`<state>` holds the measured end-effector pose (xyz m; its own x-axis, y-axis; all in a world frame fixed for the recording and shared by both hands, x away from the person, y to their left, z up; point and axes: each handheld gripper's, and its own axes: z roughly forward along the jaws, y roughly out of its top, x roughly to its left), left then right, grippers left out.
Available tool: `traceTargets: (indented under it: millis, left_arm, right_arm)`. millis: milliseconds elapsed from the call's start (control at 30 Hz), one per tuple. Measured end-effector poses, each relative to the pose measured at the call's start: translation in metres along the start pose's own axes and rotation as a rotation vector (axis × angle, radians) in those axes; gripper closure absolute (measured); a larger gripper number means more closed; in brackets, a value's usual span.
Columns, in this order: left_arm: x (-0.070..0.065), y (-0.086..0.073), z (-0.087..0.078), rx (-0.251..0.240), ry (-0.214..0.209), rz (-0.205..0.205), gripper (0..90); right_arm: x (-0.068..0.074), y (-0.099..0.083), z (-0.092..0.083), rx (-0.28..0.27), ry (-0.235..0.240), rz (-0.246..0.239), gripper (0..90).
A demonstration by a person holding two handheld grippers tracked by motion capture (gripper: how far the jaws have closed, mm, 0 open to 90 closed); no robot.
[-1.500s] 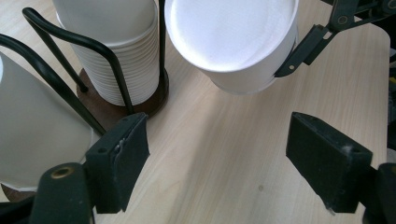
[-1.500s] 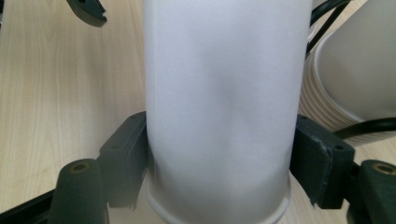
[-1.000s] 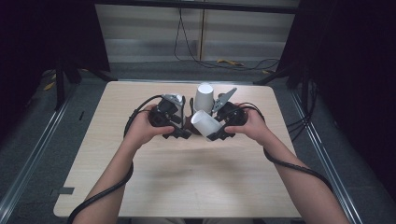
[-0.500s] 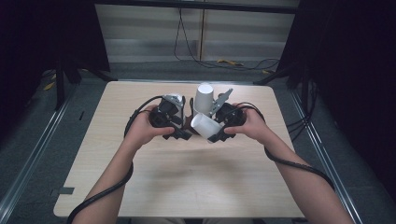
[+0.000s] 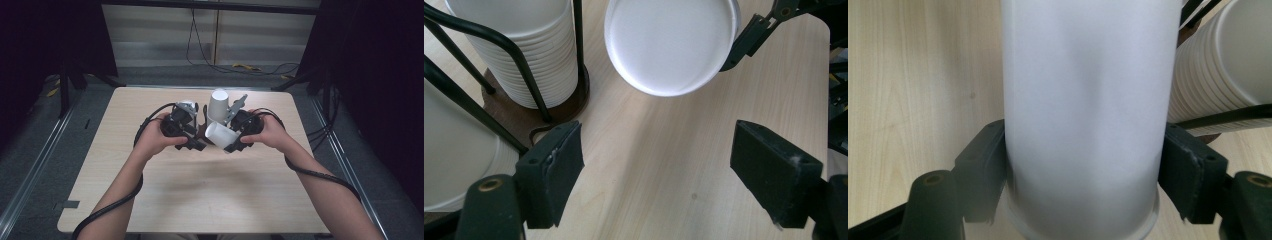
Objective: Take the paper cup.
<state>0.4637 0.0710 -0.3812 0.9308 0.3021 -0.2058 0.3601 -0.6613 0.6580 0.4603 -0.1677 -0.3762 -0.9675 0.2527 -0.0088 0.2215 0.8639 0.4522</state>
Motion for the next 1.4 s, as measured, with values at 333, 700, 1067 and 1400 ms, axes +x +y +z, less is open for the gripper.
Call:
traceTargets:
  millis: [333, 700, 1067, 1400]
  left_arm:
    - [-0.001, 0.001, 0.002, 0.027, -0.010, 0.011, 20.9]
    - [-0.003, 0.002, 0.002, 0.016, -0.010, 0.012, 21.0]
    - [-0.003, 0.002, 0.001, 0.005, -0.009, 0.013, 20.9]
    - [-0.003, 0.005, 0.000, 0.002, -0.013, 0.025, 21.0]
  right_arm:
    - [0.001, 0.002, -0.001, 0.026, -0.006, -0.002, 27.1]
    - [0.003, 0.002, 0.000, 0.063, -0.010, -0.022, 27.0]
    - [0.004, 0.006, -0.001, 0.097, -0.012, -0.037, 27.1]
    - [0.003, 0.012, -0.005, 0.141, -0.009, -0.066, 27.1]
